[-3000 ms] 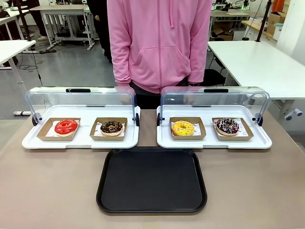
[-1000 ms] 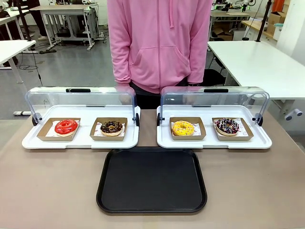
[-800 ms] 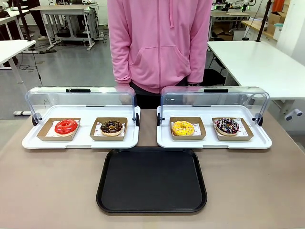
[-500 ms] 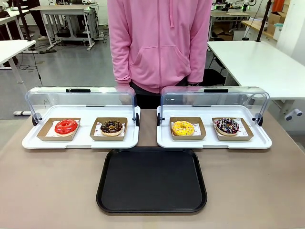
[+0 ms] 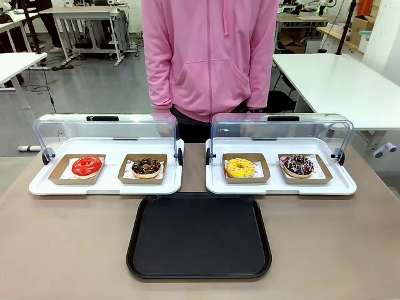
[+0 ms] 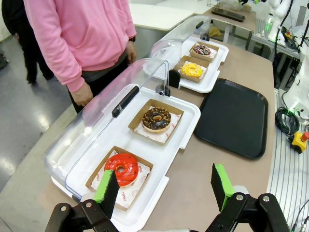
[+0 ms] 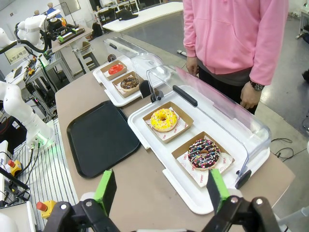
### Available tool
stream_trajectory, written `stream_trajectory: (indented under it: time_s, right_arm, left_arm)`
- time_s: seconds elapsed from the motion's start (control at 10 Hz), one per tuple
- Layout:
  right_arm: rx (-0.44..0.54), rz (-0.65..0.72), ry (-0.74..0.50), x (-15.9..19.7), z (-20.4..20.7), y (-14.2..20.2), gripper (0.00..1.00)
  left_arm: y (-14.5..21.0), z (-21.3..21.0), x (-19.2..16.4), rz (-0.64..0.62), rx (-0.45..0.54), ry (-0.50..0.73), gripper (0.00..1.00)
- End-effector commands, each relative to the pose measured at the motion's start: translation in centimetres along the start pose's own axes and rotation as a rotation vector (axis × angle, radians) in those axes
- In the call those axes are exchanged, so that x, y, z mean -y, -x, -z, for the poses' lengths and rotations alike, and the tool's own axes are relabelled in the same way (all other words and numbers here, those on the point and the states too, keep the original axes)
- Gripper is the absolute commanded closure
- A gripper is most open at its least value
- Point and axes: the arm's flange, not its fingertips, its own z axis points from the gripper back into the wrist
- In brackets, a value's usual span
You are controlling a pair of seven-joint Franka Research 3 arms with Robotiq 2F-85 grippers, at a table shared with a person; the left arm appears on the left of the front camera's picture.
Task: Move the fourth donut from the left to the tray.
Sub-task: Pick up the Paper togo box containing the Donut indicated by the person and place it on the Handle tray.
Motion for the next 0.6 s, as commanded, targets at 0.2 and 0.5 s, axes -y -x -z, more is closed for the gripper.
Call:
stream_trajectory:
  time_s: [0.2,0.5]
  right_arm:
    - [0.028,-0.024,-0.002,0.28,0.06,-0.34,0.00]
    - [0.028,-0.024,-0.002,0.28,0.06,-0.34,0.00]
  left_arm:
    - [-0.20,0.01,-0.09,0.004,0.019,0.003,0.00]
    - [-0.20,0.01,-0.09,0.004,0.019,0.003,0.00]
